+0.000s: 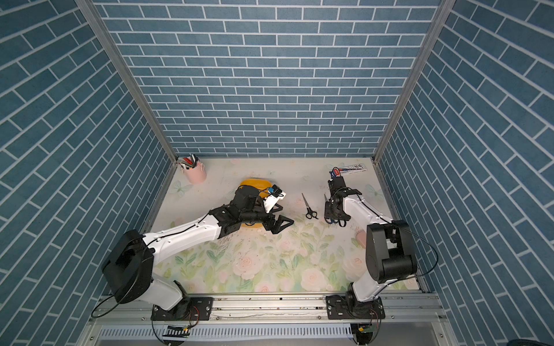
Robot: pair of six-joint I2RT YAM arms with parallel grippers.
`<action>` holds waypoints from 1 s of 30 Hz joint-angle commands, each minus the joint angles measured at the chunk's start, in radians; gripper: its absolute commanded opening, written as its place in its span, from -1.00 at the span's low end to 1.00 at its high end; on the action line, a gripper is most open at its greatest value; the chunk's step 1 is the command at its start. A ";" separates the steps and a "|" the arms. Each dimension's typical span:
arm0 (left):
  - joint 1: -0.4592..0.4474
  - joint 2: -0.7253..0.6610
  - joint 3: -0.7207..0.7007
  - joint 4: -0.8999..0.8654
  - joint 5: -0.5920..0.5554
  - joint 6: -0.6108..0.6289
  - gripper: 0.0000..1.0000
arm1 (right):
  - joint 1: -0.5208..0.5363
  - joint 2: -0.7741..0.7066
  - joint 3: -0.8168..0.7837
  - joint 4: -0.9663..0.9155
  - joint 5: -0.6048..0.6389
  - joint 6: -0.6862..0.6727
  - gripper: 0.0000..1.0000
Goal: Put the scissors into the storage box
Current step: Pick up the scissors from the center of the board.
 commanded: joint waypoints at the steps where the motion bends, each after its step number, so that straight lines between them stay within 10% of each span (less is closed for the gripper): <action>1: -0.009 0.029 0.046 -0.017 -0.025 0.019 0.95 | -0.003 0.051 0.001 0.038 -0.002 -0.034 0.13; 15: -0.011 0.071 0.050 -0.043 -0.073 0.006 0.97 | -0.007 0.191 0.020 0.099 0.048 -0.052 -0.11; 30: -0.012 0.046 0.039 -0.049 -0.106 0.013 0.98 | -0.006 0.218 -0.016 0.100 0.030 -0.031 -0.94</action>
